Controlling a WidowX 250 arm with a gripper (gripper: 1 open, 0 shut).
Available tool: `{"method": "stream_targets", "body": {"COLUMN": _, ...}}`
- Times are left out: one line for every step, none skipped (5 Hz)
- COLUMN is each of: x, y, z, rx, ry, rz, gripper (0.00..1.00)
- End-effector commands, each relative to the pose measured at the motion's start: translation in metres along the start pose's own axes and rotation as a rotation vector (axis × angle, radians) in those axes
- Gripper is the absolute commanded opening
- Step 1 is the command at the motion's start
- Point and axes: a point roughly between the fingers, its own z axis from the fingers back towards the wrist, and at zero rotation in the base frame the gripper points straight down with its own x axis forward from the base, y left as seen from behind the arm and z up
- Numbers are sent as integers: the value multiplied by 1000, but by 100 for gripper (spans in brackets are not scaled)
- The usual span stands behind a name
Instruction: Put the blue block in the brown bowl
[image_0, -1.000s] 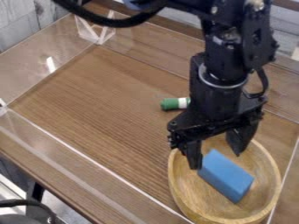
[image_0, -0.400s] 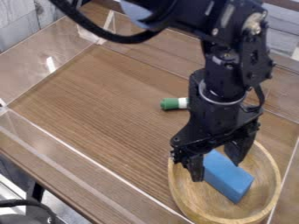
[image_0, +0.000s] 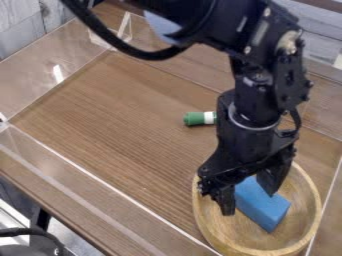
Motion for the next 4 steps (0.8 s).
{"method": "stream_targets", "body": {"x": 2, "y": -7, "z": 1, "rx": -31, "ry": 1, "rz": 9, "gripper": 100}}
{"method": "stream_targets", "body": {"x": 2, "y": -8, "z": -3, "rx": -31, "ry": 1, "rz": 11, "gripper": 100}}
{"method": "stream_targets", "body": {"x": 4, "y": -8, "z": -6, "rx": -34, "ry": -1, "rz": 11, "gripper": 100}}
{"method": "stream_targets", "body": {"x": 4, "y": -9, "z": -9, "rx": -35, "ry": -5, "rz": 8, "gripper": 100}}
